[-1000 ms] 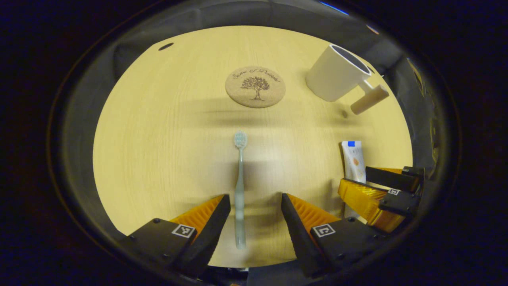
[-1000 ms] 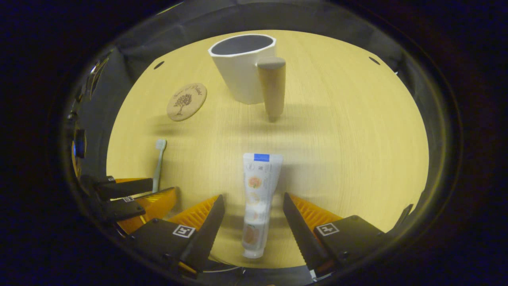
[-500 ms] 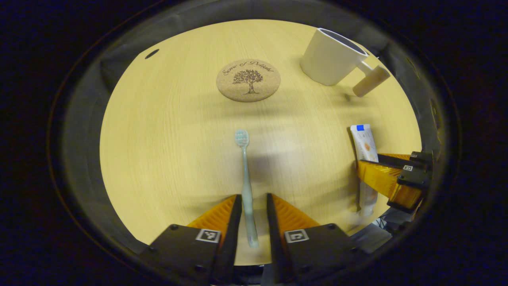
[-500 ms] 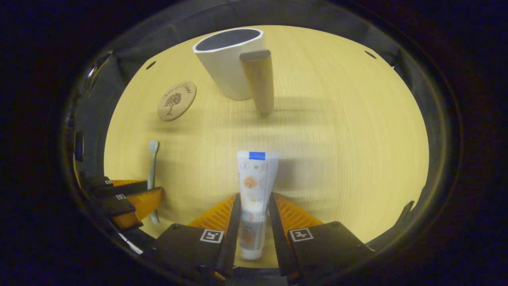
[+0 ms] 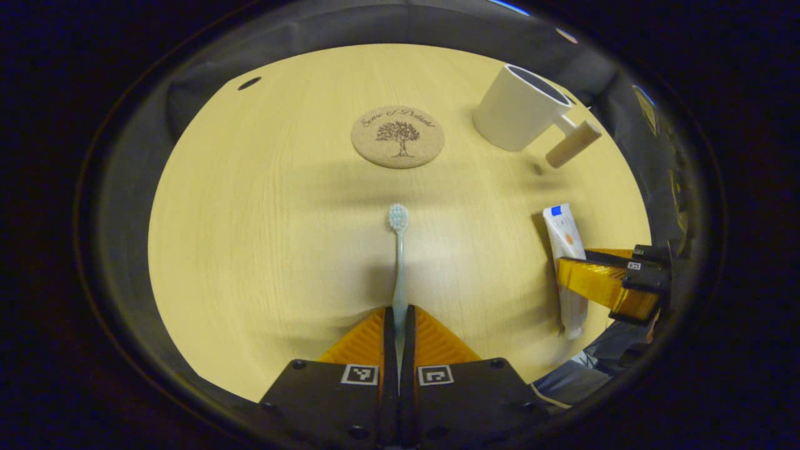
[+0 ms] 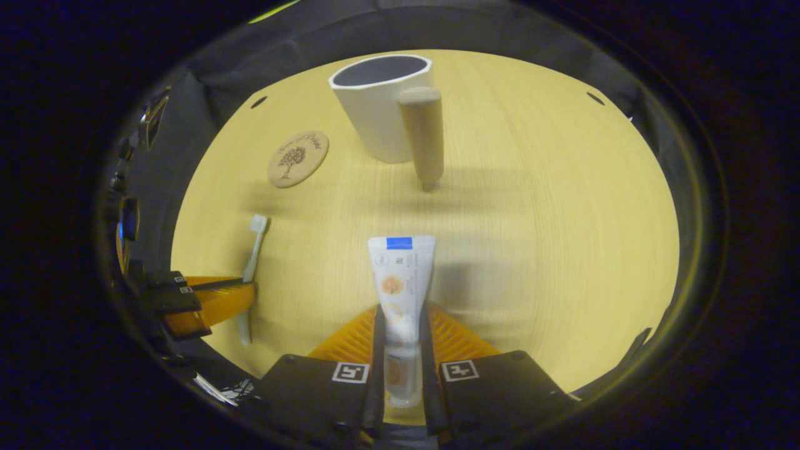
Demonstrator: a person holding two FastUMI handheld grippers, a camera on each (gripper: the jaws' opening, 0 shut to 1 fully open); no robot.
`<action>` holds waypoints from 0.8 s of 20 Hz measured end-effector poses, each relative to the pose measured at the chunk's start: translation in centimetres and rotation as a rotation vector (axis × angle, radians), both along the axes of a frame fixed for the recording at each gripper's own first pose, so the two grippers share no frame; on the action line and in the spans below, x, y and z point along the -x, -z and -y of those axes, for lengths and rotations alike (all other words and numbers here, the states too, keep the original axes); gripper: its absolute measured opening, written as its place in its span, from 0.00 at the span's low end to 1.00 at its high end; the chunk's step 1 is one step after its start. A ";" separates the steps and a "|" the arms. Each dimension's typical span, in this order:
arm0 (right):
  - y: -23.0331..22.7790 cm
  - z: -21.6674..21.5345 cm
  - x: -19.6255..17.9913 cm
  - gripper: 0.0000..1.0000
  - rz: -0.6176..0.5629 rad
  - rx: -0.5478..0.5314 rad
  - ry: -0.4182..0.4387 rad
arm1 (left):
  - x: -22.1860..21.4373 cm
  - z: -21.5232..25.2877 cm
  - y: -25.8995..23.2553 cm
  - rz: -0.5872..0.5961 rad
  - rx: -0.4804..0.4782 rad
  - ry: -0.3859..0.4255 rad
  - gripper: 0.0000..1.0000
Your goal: Put the toothbrush and toothpaste on the desktop into the cup, then pick up the cup and place it on the coaster on the desktop.
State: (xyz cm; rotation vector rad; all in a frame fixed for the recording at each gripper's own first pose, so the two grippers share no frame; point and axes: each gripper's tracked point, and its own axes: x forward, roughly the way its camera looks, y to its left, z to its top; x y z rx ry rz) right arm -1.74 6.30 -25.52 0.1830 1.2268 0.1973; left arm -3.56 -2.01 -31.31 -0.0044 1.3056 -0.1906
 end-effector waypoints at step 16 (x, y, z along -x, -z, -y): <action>-9.9 2.1 -3.4 0.28 0.715 -0.104 -0.032 | -1.0 1.4 -7.5 0.599 0.136 -0.238 0.09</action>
